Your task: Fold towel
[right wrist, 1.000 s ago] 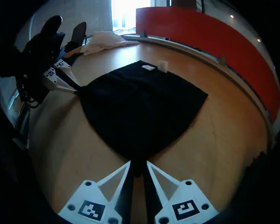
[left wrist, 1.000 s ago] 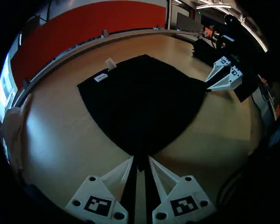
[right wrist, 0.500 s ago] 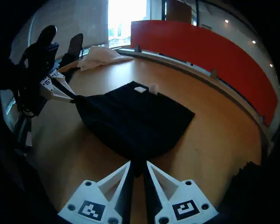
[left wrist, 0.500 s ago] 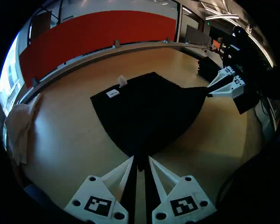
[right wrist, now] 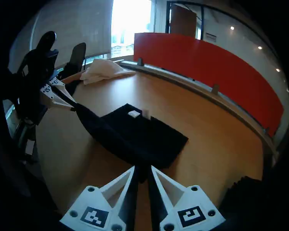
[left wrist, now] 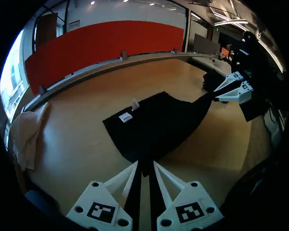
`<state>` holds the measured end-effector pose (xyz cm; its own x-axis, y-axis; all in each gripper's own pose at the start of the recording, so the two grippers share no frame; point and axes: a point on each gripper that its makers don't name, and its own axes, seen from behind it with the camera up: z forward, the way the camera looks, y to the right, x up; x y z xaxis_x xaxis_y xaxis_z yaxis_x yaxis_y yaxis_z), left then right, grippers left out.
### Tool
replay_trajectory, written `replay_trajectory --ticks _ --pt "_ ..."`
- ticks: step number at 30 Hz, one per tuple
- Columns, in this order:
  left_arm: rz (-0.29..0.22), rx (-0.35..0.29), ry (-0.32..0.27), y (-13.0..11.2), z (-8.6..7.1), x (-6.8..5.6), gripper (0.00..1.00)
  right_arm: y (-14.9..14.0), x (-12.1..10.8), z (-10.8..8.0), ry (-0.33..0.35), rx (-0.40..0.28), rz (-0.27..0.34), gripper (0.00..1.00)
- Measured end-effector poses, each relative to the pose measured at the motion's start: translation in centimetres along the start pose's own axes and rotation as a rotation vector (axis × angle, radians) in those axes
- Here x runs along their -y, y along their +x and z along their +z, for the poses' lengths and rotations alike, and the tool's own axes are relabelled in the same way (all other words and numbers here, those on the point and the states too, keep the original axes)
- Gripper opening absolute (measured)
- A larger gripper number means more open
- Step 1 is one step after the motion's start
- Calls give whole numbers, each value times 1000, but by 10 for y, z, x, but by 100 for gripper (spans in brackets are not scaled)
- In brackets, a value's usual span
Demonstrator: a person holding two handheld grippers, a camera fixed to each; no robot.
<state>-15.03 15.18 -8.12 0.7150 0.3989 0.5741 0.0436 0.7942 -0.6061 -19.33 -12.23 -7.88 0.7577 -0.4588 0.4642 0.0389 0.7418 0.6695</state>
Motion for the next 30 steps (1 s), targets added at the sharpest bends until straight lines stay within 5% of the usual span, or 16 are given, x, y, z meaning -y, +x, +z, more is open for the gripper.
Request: replay_trajectory --ticks 30 --pt "-1 -50 18 40 -40 -5 12 29 9 -41 -10 -40 -1 15"
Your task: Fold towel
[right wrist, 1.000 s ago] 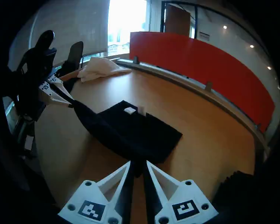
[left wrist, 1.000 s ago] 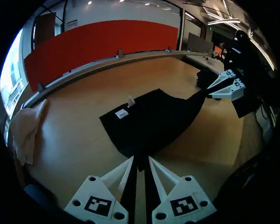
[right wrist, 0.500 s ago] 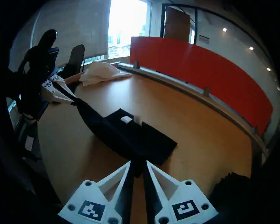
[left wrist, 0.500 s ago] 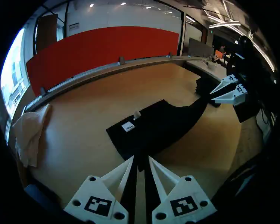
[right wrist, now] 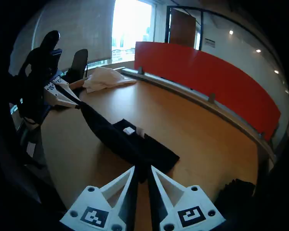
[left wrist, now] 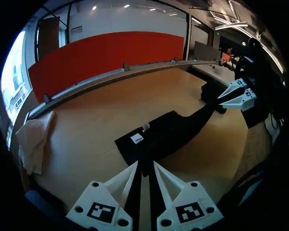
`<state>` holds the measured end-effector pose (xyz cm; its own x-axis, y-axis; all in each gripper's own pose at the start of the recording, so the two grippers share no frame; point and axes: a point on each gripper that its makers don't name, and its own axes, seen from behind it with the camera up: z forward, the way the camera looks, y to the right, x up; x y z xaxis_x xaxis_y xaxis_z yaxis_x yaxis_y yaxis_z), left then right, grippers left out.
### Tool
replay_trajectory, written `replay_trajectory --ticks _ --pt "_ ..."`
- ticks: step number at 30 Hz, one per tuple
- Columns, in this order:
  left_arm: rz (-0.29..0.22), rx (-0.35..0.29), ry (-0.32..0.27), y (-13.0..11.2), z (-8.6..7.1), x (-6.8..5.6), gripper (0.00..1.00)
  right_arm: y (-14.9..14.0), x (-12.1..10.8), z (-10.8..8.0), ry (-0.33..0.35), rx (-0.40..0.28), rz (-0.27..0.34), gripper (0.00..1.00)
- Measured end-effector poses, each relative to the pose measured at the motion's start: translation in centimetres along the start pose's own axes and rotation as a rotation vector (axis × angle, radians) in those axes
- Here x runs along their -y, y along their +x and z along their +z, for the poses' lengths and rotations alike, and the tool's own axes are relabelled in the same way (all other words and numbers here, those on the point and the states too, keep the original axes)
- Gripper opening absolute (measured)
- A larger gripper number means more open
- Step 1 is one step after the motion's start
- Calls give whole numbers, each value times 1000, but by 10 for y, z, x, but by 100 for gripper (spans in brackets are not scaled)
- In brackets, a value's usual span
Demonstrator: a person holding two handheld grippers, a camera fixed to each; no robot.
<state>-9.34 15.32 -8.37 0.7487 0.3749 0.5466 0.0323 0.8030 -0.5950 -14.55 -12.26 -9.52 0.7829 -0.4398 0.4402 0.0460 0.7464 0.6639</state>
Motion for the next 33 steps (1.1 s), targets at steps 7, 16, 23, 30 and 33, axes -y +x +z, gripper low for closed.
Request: replay_trajectory --ticks 7,16,23,30,33 --pt "-2 -6 1 4 -8 -3 12 4 4 -7 0 -7 -1 15" --pt "-4 -6 -2 2 -15 -7 12 6 7 -13 1 -12 1 15" --pt "-14 -5 1 0 -17 -8 12 6 8 -14 4 -12 -1 15" --pt "-22 23 -1 -6 -7 -7 12 -1 7 -6 9 7 1 15" --pt "-22 42 -5 -10 1 -6 12 -6 5 0 15 21 5 15"
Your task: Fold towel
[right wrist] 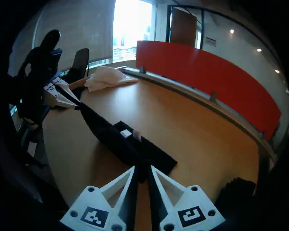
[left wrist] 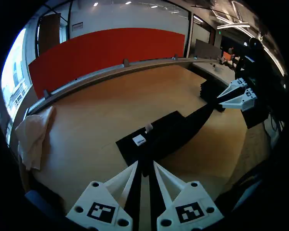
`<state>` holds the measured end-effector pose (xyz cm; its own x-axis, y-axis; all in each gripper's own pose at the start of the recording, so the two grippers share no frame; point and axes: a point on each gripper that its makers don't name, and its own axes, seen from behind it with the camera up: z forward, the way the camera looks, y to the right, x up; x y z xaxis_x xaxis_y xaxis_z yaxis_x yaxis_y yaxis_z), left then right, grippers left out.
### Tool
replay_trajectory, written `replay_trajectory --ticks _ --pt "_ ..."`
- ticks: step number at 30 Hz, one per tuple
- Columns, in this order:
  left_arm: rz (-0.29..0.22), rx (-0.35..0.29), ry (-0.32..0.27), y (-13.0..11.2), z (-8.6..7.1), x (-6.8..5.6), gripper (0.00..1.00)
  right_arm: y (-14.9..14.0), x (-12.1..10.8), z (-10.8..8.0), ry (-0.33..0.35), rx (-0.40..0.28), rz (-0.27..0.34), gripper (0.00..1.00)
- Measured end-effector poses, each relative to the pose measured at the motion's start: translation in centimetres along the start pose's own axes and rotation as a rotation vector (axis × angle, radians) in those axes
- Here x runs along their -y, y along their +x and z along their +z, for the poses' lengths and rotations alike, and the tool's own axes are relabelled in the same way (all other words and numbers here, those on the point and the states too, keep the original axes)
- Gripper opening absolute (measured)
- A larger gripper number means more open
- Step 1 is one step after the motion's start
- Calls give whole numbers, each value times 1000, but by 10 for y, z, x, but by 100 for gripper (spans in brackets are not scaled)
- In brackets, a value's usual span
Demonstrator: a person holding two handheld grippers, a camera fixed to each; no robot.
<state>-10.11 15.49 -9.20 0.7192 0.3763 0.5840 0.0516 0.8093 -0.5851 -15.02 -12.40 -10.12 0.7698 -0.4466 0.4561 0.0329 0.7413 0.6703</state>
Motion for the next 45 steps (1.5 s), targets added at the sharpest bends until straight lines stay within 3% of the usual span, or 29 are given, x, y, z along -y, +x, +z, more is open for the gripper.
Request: replay_trajectory --ticks 15,30,45 --pt "-46 69 -16 -16 44 7 12 -28 -18 36 12 78 17 15" --pt "-46 113 -9 -26 75 22 12 -43 -32 63 22 129 22 15" --pt "-10 132 -18 -33 107 35 12 -58 -44 83 12 172 50 16"
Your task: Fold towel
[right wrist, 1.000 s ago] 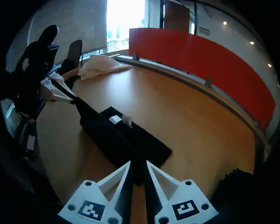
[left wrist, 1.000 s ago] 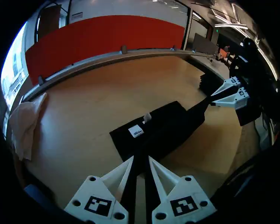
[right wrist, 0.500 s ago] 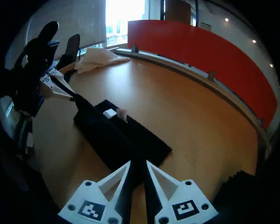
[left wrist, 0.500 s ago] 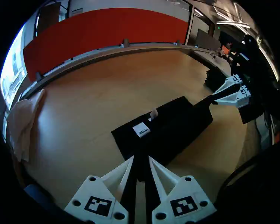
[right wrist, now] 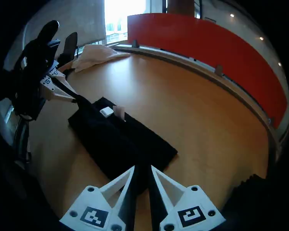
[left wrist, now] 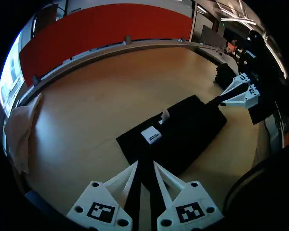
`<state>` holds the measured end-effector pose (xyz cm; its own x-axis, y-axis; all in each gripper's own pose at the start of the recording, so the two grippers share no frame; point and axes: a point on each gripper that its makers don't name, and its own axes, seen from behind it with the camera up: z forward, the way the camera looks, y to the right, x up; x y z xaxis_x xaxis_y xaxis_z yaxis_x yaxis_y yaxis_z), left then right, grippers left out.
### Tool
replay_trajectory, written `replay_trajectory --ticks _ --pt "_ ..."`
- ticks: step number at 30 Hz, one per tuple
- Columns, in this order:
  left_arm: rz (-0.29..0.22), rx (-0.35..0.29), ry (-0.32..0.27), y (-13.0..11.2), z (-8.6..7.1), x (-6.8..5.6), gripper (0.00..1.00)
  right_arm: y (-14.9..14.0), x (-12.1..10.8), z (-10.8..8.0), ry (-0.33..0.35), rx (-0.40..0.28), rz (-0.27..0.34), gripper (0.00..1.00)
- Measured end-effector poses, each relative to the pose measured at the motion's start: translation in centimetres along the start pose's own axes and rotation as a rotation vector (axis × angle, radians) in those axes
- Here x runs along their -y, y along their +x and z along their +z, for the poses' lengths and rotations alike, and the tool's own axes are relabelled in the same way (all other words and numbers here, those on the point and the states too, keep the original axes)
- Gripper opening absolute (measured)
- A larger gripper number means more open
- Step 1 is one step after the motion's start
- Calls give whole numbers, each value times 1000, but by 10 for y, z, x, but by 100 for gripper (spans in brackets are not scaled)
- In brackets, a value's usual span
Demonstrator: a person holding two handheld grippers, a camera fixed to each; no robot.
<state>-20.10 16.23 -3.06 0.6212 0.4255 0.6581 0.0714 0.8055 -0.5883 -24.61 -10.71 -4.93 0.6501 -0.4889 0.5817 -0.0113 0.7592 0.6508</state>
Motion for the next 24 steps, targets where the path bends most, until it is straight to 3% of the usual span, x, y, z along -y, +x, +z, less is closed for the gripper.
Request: replay_trajectory --ticks 24 --pt "0 35 28 -11 31 12 22 -18 -16 27 -51 36 61 25"
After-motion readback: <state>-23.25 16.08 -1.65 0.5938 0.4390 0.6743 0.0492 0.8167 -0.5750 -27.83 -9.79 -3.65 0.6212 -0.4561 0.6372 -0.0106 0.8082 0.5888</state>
